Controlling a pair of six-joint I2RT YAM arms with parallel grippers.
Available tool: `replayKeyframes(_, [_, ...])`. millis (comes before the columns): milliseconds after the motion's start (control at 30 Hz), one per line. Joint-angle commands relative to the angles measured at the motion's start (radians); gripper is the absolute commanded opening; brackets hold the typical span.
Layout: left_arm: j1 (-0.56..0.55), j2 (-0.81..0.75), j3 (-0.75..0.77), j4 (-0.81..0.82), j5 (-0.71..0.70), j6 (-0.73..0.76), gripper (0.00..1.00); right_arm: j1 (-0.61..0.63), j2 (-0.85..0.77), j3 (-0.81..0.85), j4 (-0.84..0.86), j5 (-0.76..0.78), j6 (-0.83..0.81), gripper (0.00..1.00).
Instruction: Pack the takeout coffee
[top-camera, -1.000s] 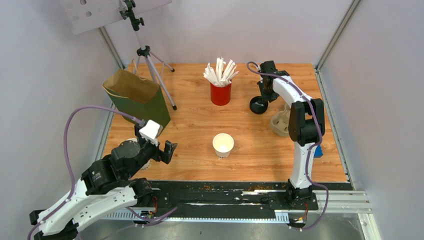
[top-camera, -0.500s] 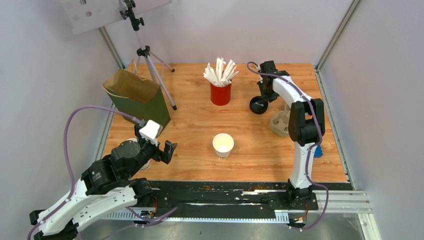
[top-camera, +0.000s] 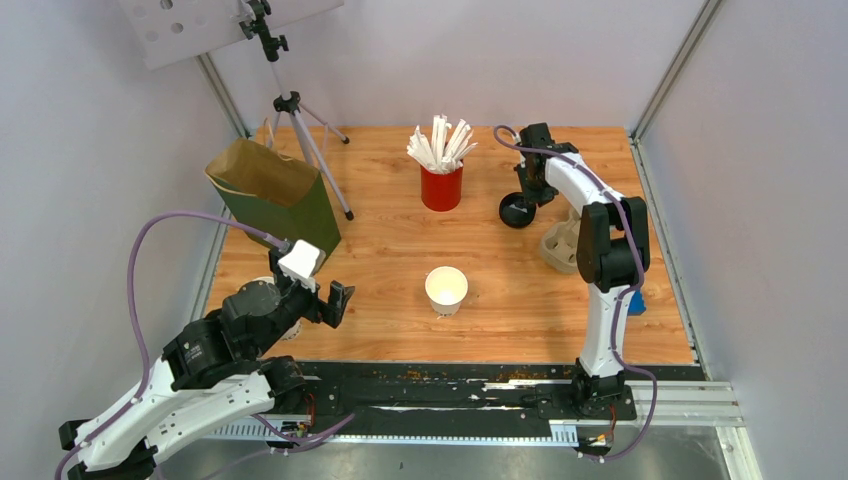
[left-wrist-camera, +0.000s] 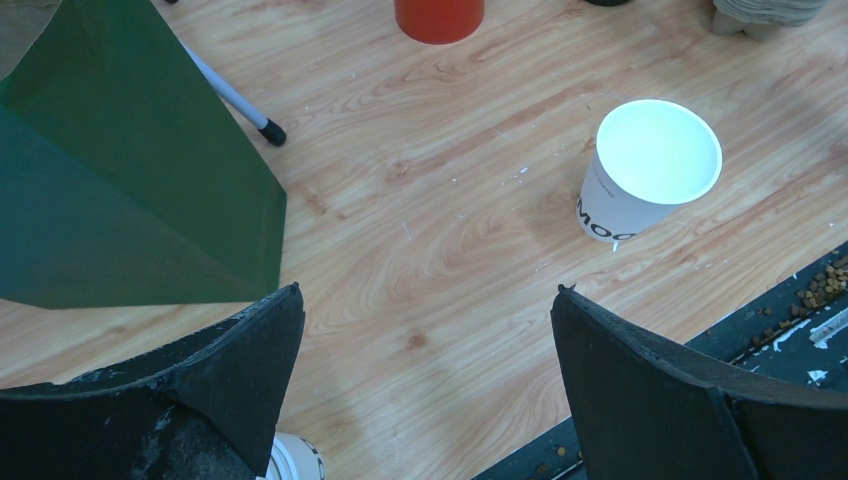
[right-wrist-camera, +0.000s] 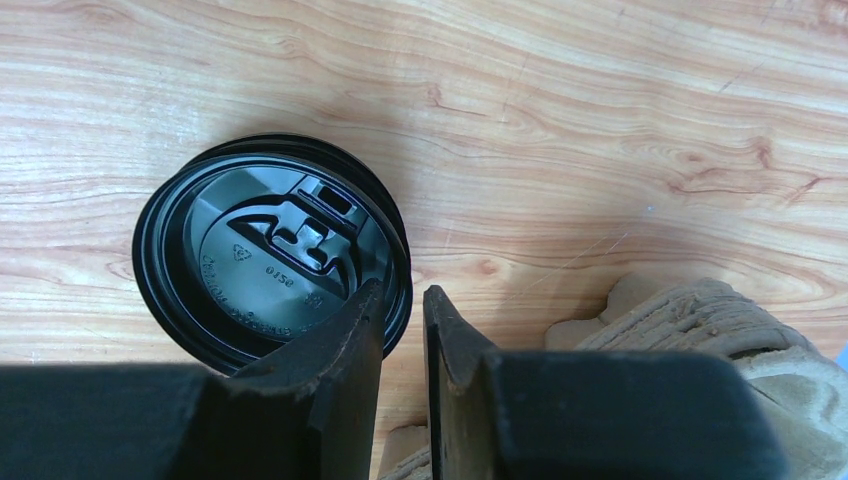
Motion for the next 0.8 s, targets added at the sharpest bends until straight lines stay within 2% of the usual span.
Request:
replayKeyframes(0, [-0.004, -0.001, -0.002, 0.014, -0.004, 0.009, 1.0, -0.005, 0.006, -0.009, 0.029, 0.004, 0.009, 0.21])
replayKeyframes(233, [-0.004, -0.001, -0.002, 0.014, -0.004, 0.009, 1.0, -0.005, 0.003, -0.018, 0.034, 0.009, 0.01, 0.18])
replayKeyframes(500, [-0.004, -0.001, -0.002, 0.014, -0.004, 0.009, 1.0, -0.002, -0.013, -0.006, 0.029, 0.021, 0.003, 0.02])
replayKeyframes(767, [-0.004, -0.002, -0.002, 0.014, 0.001, 0.01, 1.0, 0.0, -0.04, 0.025, 0.005, 0.042, 0.001, 0.0])
